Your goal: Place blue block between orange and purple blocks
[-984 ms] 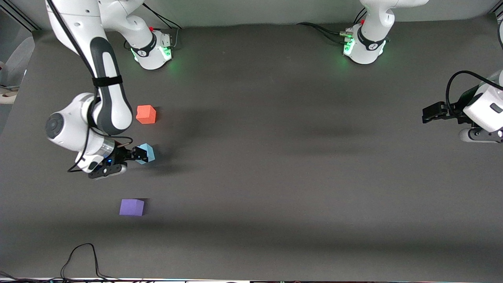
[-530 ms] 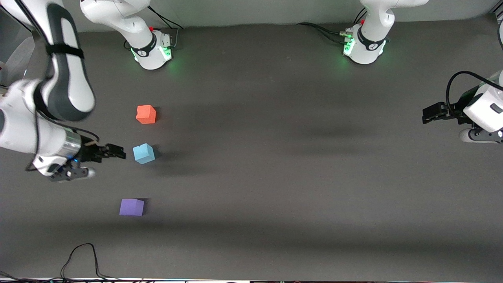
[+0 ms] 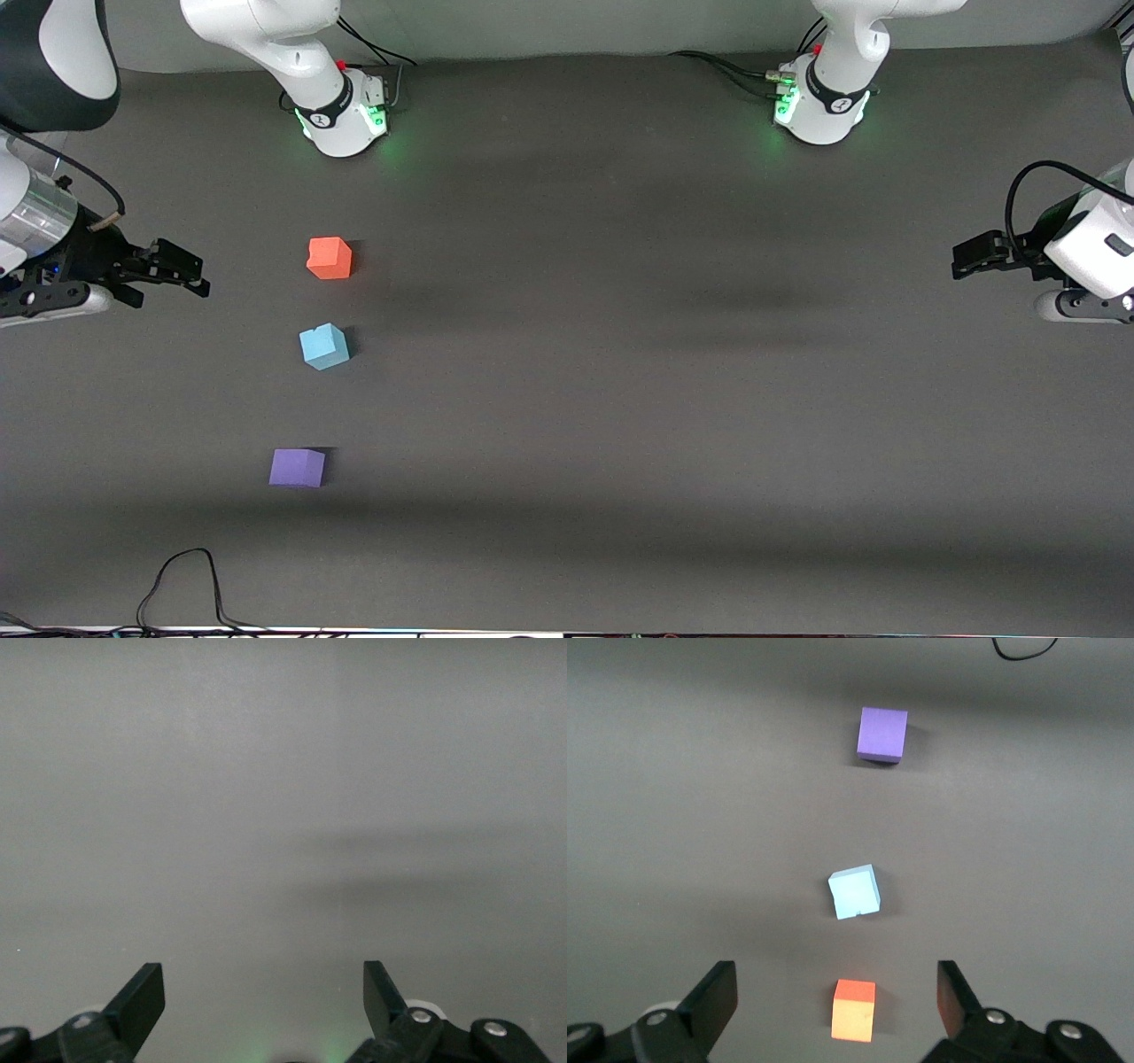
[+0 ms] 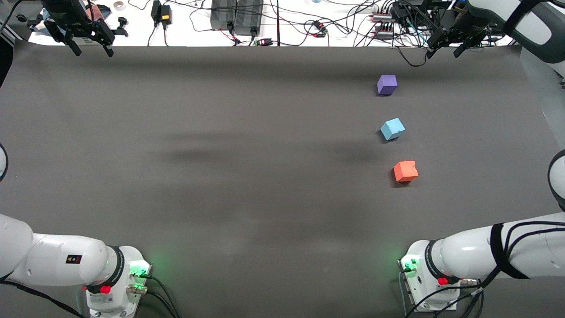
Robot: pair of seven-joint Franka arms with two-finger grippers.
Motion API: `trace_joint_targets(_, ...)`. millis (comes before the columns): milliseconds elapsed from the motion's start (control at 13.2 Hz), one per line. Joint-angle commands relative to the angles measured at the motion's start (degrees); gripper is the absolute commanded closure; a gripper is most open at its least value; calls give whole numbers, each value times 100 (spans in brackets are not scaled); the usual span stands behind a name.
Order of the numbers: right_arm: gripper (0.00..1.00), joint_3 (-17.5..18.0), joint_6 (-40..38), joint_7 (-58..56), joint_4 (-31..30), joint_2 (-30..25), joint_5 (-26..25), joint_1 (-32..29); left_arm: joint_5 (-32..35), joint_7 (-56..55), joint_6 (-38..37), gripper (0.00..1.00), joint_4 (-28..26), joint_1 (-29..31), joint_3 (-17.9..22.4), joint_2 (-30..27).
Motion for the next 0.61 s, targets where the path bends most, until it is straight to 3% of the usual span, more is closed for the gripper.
trace_joint_targets(0, 0, 240, -195, 184, 13, -111, -181, -77, -37, 63, 40, 0, 105, -37, 49, 63)
trace_joint_targets(530, 0, 144, -240, 123, 110, -77, -375, -50, -37, 71, 49, 0, 96, -37, 49, 63)
